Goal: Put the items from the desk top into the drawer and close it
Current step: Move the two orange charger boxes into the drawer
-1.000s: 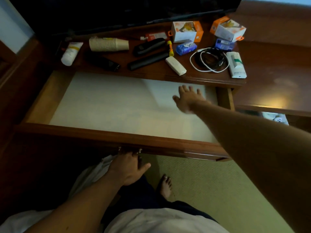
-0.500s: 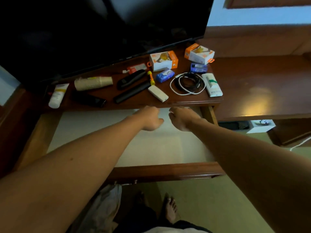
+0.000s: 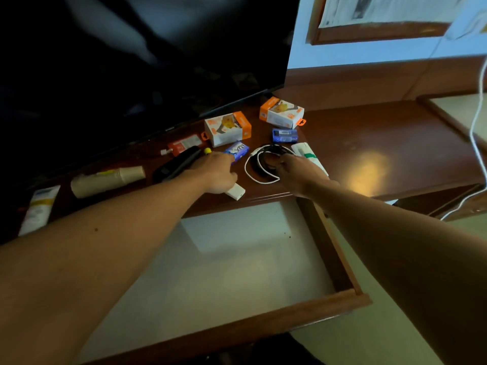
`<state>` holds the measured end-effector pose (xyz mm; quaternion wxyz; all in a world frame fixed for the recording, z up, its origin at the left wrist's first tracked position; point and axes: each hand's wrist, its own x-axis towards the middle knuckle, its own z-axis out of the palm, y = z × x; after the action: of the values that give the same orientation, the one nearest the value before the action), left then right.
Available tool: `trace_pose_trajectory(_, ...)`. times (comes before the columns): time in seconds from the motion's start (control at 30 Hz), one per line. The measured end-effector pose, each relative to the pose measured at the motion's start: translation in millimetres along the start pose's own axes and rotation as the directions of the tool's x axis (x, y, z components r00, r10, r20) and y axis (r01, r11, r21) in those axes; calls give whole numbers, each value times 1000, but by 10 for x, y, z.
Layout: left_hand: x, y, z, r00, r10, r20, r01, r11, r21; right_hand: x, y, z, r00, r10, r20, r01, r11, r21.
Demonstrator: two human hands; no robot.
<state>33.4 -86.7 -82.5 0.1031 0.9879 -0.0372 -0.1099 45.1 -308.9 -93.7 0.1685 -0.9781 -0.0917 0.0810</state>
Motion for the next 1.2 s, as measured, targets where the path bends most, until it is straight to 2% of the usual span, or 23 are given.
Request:
trace_pose_trajectory(0.17, 479, 28, -108, 999, 34, -29, -35, 998, -58, 455, 81, -116, 998, 62, -4, -61, 996, 59)
trace_pose_trajectory(0.3, 965, 100, -150, 995, 42, -90, -42, 999, -4, 1005, 217, -196, 996, 87, -4, -87, 996, -11)
trace_pose_trajectory(0.4, 1412, 188, -200, 987, -12, -160, 25, 996, 83, 1492, 344, -229, 991, 84, -101, -85, 996, -8)
trace_pose_trajectory(0.5, 1888, 264, -224, 973, -154, -170, 177, 976, 124, 2002, 480, -275, 970, 68, -233, -67, 998, 11)
trace_pose_trajectory(0.67, 2250, 282, 67, 936, -292, -194, 327, 928, 178, 2539, 646, -140, 990, 83, -112, -109, 963, -248)
trace_pose_trajectory(0.8, 2218, 321, 248, 922, -274, -275, 331, 925, 188, 2566, 705, 34, 991, -35, -130, -5, 954, -298)
trace_pose_trajectory(0.93, 2182, 402, 225, 929, -286, -236, 319, 940, 117, 2539, 798, -22, 981, -135, -136, 85, 943, -323)
trace_pose_trajectory(1.13, 2044, 429, 234, 953, -206, -223, 233, 967, 104, 2579, 948, -171, 967, -255, -24, 240, 935, -260)
trace_pose_trajectory(1.2, 1993, 393, 244, 958, -195, -209, 210, 977, 50, 2601, 947, -188, 957, -288, 22, 285, 926, -248)
